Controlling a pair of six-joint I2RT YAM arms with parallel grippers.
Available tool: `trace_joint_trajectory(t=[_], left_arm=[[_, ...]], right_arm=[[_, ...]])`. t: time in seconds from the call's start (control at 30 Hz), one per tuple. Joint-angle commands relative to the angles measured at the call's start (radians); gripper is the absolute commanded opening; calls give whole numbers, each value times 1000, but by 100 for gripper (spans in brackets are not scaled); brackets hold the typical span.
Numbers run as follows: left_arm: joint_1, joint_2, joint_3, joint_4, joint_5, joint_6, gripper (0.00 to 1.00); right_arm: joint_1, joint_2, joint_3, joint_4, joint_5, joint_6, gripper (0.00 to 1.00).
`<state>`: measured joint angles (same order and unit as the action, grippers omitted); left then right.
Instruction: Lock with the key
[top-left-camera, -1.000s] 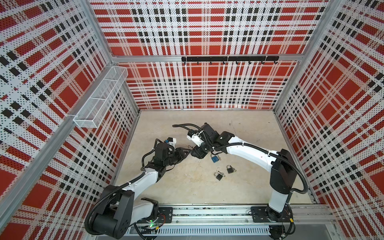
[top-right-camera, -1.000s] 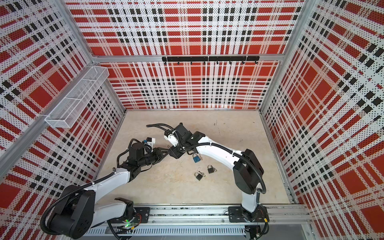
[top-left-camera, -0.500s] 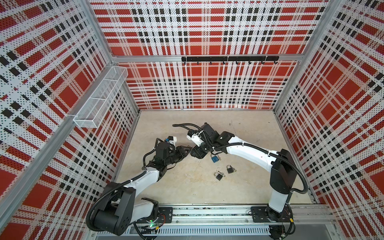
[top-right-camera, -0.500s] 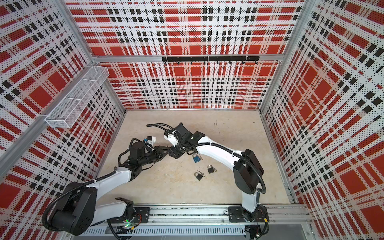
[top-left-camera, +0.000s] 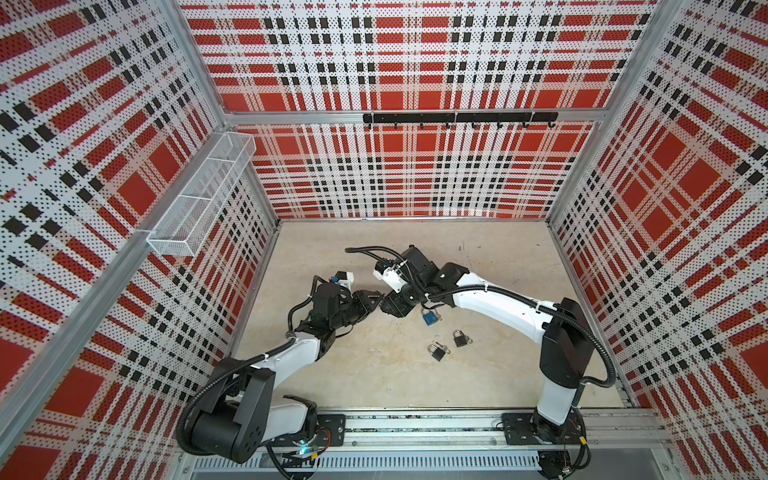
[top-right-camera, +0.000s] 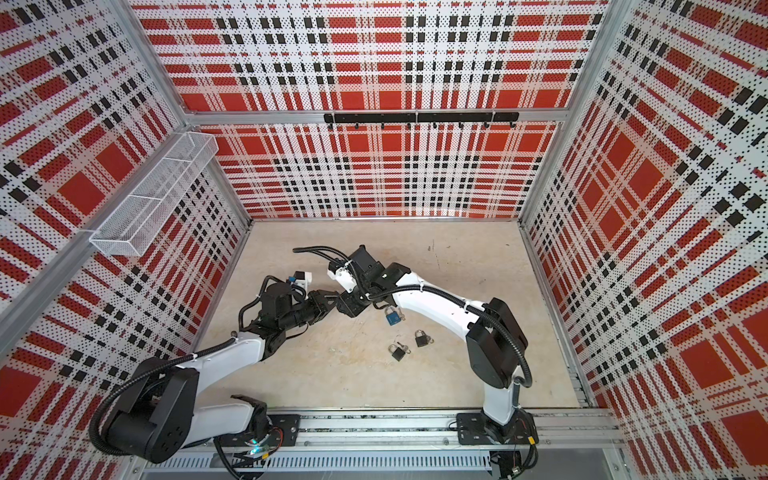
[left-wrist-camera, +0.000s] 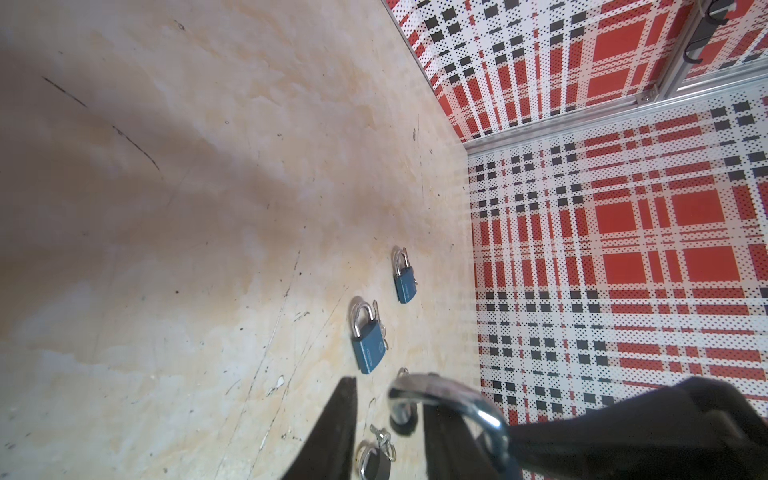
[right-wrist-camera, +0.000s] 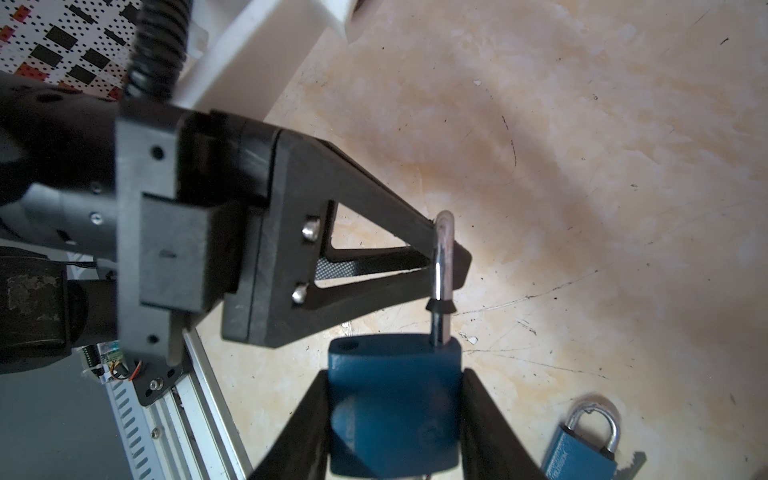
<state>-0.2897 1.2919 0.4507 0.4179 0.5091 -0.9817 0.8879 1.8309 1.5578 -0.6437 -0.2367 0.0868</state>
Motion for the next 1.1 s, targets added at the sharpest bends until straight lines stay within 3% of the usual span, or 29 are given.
trace_joint_trajectory(t=[0.0,0.33,0.7,1.07], left_arm=[[-6,13,35,51,-16,-14,31],[-6,-31,6,57,13,-28,27],[70,-224,27,-220,38,39,26],[45,-155,106,-263,91,38,33]], right_arm=[[0,-60,36,58,-26,3,27],[0,-64,36,38,-17,-5,27],[0,-44,31,23,23,-25,26],[9,-43,33,15,61,-38,26]])
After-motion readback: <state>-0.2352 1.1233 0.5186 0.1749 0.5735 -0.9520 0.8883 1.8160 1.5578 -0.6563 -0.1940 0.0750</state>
